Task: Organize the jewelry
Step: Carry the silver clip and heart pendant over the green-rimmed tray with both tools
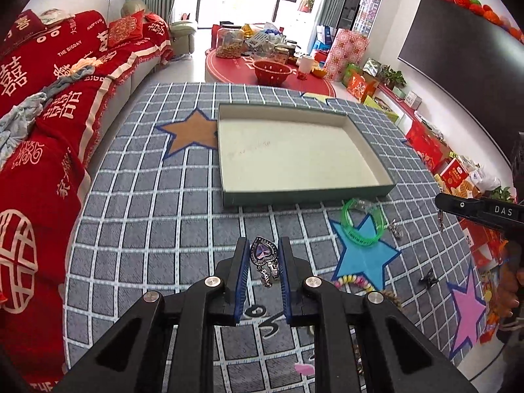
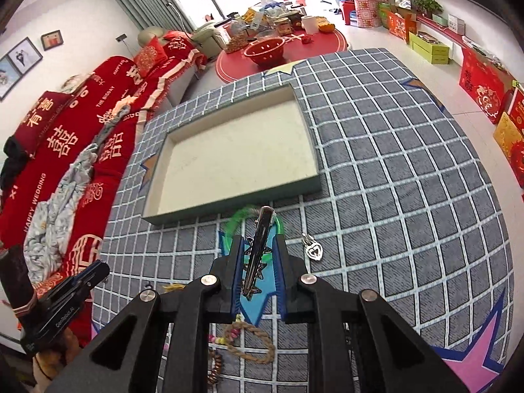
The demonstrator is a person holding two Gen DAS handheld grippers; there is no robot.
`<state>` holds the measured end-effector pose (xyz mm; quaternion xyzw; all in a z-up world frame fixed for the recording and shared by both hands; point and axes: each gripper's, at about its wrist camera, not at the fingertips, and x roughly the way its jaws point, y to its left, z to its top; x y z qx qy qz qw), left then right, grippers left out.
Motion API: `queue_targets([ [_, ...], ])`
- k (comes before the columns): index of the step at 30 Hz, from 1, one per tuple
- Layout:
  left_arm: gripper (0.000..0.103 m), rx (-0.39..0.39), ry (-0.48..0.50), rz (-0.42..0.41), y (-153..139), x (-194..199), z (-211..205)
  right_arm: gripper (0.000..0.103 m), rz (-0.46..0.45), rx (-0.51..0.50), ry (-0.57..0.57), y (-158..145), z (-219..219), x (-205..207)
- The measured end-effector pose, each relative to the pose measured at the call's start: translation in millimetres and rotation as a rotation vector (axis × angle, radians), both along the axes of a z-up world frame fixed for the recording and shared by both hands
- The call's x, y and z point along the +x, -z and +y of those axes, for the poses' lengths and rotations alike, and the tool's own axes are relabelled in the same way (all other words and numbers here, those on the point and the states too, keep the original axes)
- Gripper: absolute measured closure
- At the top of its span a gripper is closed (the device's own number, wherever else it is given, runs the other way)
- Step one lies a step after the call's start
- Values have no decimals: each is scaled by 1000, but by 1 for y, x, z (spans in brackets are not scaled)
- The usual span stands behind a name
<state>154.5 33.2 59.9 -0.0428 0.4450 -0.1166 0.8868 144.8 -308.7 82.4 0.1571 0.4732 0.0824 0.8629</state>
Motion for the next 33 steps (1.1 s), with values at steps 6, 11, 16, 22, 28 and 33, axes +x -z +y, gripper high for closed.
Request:
queue_targets([
  [6, 72, 27, -2, -75, -30, 40, -12, 84, -50, -64, -64, -35, 23, 41],
  [11, 72, 56, -20, -92, -25, 90, -28, 84, -72, -100, -84, -44, 35, 84],
  [16, 72, 64, -20, -31, 6, 133, -46, 84, -34, -116, -95, -21, 42, 128],
  [22, 72, 107, -31, -4, 39, 169, -62, 84, 21, -155, -113, 24, 47, 163],
  [28, 72, 142, -42, 44, 69, 190, -68, 84, 76, -175, -108, 62, 47, 185],
  [33, 72, 174, -35, 63, 83, 195, -73, 84, 107, -185, -101, 83, 47, 193],
])
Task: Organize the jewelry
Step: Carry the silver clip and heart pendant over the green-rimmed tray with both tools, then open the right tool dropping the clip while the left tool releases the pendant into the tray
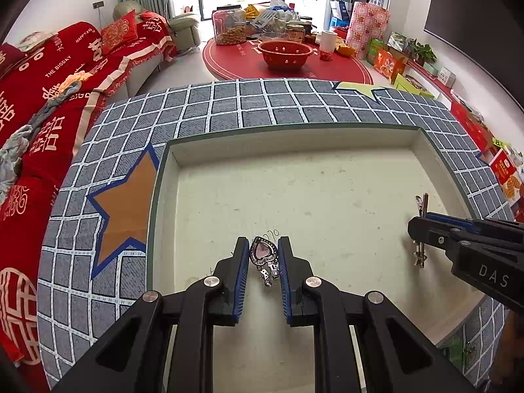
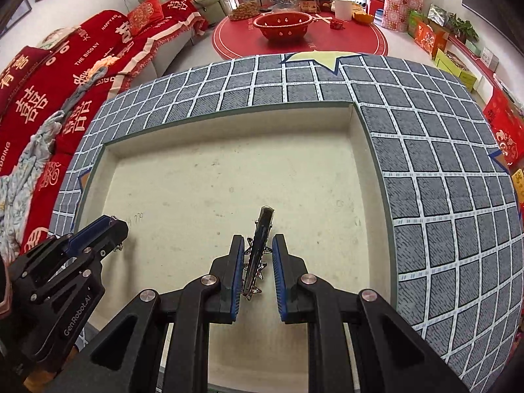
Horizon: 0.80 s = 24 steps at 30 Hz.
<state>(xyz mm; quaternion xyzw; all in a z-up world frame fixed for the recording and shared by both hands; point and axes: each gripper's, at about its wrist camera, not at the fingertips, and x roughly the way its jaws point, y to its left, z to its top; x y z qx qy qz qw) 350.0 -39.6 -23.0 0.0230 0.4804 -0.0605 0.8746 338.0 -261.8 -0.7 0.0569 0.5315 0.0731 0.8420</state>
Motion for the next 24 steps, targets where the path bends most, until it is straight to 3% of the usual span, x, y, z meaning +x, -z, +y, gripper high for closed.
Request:
queue_targets([
  [11, 72, 45, -1, 10, 8, 0, -8, 80, -8, -22, -3, 6, 4, 0],
  [12, 72, 45, -7, 13, 8, 0, -9, 72, -7, -14, -3, 5, 4, 0],
  [13, 72, 43, -12, 20, 8, 0, -8, 56, -5, -11, -1, 4, 4, 0],
  [15, 72, 38, -21, 20, 6, -1, -7, 44, -8, -14, 4, 3, 4, -1],
  [24, 71, 29, -26, -42, -16, -10, -5, 38, -59, 13, 38, -22, -7, -11],
])
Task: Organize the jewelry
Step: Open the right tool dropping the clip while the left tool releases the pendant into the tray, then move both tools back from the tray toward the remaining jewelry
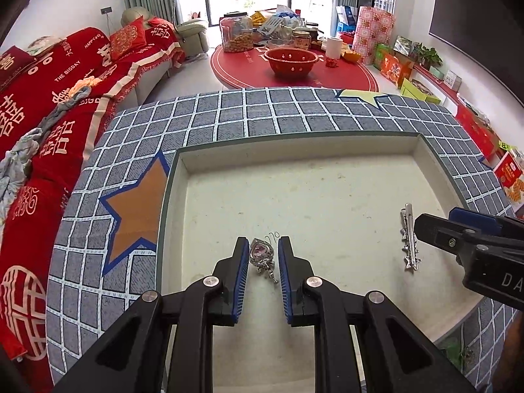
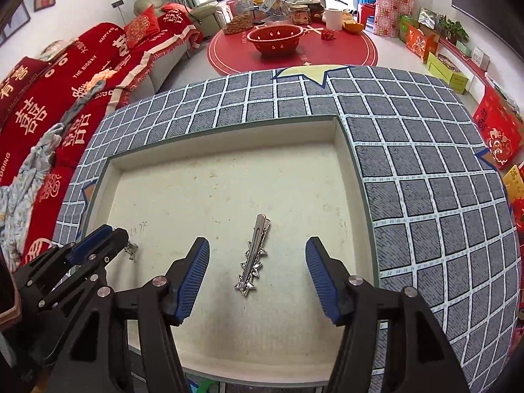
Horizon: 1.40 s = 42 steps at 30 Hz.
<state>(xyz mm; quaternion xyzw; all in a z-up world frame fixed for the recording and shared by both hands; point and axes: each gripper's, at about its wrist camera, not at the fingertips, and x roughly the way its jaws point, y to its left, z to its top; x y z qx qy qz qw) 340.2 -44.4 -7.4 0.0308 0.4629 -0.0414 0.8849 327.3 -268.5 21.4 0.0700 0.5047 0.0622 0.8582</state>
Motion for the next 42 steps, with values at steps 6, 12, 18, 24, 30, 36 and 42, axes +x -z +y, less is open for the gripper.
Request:
queue_targets([
  [6, 0, -26, -12, -39, -14, -8, 1, 37, -31, 44, 49, -19, -15, -14],
  [12, 0, -15, 16, -99, -35, -30, 0, 29, -42, 87, 91, -34, -31, -34],
  [18, 0, -24, 32, -158, -57, -78, 13, 13, -81, 126, 91, -51, -33, -69],
  [24, 0, -70, 32, -148, -64, -133, 32, 0, -123, 181, 59, -62, -32, -118],
  [30, 0, -95, 26, -120, -57, -176, 48, 0, -156, 249, 58, -63, -37, -169],
  [36, 0, 19, -41, -109, -33, -209, 64, 0, -144, 249, 63, -55, -44, -210],
  [42, 0, -63, -50, -1, -3, -234, 81, 0, -106, 172, 74, -33, -45, -248],
])
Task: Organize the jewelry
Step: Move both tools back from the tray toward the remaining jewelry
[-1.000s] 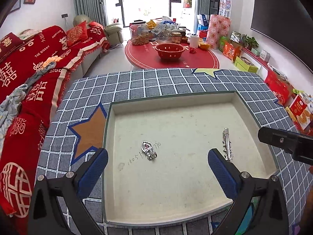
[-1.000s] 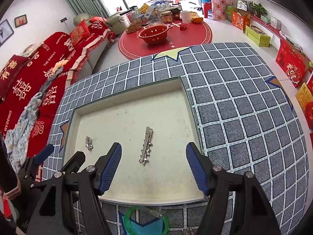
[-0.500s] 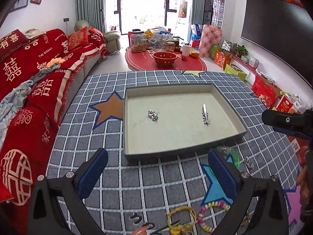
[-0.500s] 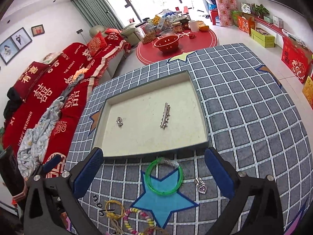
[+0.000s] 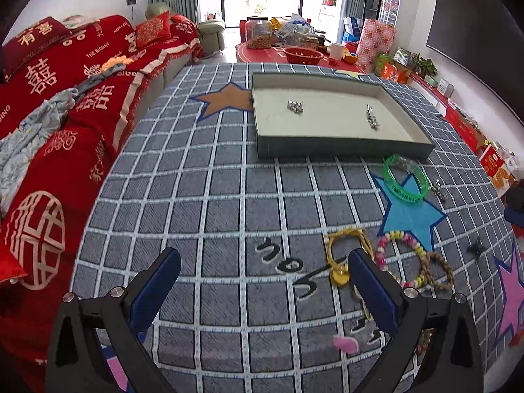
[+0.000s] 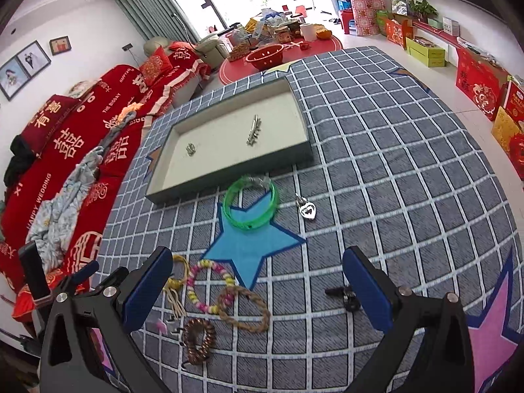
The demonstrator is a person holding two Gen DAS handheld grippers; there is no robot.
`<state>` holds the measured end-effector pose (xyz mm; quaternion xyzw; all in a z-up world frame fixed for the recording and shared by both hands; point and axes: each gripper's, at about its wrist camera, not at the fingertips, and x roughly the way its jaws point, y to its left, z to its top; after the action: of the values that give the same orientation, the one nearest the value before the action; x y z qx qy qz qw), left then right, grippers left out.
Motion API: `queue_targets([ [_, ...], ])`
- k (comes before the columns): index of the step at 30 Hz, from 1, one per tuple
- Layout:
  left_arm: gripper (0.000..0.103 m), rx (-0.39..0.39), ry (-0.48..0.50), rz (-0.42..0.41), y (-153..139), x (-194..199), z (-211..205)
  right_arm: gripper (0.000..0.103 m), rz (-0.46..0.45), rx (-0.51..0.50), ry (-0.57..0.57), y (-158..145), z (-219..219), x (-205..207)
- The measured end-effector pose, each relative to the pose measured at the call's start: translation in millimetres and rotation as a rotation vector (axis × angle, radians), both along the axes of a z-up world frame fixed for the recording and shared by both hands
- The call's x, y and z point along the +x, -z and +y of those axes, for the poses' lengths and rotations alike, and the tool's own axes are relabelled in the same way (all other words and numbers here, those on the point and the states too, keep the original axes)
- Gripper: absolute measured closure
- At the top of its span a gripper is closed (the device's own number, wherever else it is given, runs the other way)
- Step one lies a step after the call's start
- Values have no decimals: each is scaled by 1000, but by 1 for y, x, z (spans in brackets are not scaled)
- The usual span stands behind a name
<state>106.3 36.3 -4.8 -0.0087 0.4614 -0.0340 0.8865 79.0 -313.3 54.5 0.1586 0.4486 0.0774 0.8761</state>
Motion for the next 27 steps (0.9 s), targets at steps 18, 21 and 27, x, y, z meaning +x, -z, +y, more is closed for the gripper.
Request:
queue_targets([
  [18, 0, -11, 6, 82, 27, -19, -9, 0, 101, -164, 180, 52, -42, -61],
  [21, 0, -4, 31, 88, 30, -23, -21, 0, 106, -168, 175, 57, -41, -59],
  [27, 0, -7, 56, 102, 33, -22, -38, 0, 102, -196, 171, 62, -34, -52],
])
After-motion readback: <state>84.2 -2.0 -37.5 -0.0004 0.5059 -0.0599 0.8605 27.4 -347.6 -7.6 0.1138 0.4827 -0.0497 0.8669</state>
